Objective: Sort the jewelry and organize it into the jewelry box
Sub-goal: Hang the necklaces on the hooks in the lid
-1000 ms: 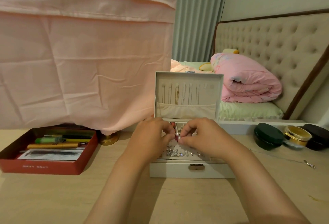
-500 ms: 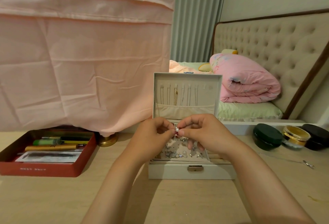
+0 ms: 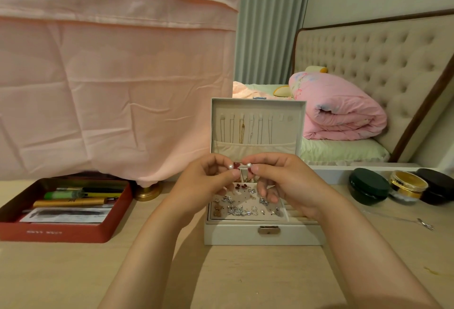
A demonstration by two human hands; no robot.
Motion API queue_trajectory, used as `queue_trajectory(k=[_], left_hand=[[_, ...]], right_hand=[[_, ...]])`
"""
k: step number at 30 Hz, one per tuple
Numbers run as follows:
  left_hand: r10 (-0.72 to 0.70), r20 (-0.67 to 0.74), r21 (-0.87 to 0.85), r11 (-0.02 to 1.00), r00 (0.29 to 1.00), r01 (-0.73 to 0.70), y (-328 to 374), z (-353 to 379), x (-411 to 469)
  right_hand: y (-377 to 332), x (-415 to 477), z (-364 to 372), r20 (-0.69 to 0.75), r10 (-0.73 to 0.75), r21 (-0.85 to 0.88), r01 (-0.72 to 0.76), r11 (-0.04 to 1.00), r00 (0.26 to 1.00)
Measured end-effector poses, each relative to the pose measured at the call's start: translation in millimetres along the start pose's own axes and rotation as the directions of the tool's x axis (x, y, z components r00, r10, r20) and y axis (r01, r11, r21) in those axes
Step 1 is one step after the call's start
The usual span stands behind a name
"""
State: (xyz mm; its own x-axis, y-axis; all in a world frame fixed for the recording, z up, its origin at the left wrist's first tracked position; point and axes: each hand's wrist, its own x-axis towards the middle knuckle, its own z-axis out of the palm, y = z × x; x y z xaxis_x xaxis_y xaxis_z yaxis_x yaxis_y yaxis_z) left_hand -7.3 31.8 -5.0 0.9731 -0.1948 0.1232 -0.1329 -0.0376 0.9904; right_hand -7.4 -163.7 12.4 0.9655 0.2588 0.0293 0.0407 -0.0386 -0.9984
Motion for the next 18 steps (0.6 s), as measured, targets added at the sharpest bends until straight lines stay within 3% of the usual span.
queue_trajectory(k=[7, 10, 12, 14, 16, 18], left_hand=[[0.029, -0.064, 0.035, 0.999, 0.998, -0.026, 0.5, -10.2, 0.5], [0.036, -0.088, 0.183, 0.983, 0.995, -0.019, -2.7, -15.5, 2.2], [0.040, -0.087, 0.274, 0.962, 0.995, -0.015, -6.7, -19.2, 3.5], [0.048, -0.080, 0.313, 0.950, 0.996, -0.021, -10.0, -21.6, 4.3], [0.065, -0.071, 0.352, 0.935, 0.995, -0.036, -11.4, -22.6, 5.1], [0.085, -0.055, 0.392, 0.918, 0.995, -0.057, -12.9, -23.4, 6.4]], right_hand=[[2.5, 2.0, 0.1, -0.062, -0.019, -0.174, 0.008, 0.985, 0.998], [9.4, 4.8, 1.2, -0.069, -0.027, -0.367, 0.000, 0.930, 0.997], [14.7, 7.6, 4.0, -0.107, -0.051, -0.569, -0.019, 0.822, 0.993], [18.6, 8.2, 8.2, -0.116, -0.090, -0.758, -0.029, 0.651, 0.989], [21.0, 8.4, 12.9, -0.094, -0.125, -0.862, -0.018, 0.506, 0.988], [21.6, 8.2, 17.6, -0.071, -0.164, -0.902, 0.006, 0.431, 0.984]])
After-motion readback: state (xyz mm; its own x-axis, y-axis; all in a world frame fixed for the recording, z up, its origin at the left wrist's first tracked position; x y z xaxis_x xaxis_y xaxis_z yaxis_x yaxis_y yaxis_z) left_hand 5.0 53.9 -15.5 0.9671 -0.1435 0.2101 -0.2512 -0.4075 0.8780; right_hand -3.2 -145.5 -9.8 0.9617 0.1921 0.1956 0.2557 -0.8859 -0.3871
